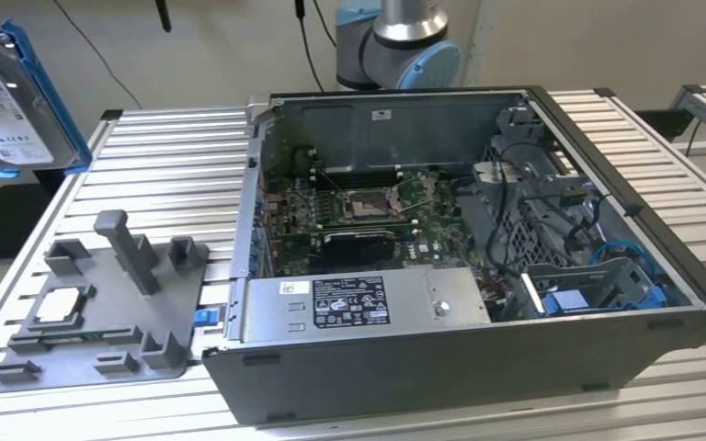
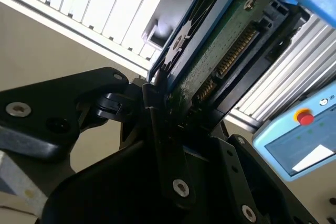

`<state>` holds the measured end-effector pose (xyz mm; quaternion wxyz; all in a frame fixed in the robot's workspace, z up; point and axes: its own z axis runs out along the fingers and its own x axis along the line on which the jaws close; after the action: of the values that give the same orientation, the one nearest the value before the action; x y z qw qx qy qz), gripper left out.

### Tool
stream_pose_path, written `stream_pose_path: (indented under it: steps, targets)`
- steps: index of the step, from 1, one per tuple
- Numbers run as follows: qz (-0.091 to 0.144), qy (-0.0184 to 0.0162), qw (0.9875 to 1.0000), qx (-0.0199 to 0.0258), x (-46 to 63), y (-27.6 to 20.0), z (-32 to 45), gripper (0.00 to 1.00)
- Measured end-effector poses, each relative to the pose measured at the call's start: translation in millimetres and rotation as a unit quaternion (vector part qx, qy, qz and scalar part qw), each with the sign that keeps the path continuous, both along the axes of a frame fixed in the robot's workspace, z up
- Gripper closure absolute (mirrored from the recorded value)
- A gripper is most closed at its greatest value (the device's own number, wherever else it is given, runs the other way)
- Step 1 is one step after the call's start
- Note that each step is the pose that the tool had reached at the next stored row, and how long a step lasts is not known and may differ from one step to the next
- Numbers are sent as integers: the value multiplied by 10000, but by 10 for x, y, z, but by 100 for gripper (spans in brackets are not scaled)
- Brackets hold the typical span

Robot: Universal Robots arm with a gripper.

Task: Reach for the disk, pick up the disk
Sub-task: 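Pick up the disk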

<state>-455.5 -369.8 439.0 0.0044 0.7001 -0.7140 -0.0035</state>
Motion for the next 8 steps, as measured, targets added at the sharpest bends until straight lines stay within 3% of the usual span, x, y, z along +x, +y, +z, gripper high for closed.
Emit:
stream_pose_path:
  steps: [8]
  targets:
    - [2,0,10000,0,0,0,97,100]
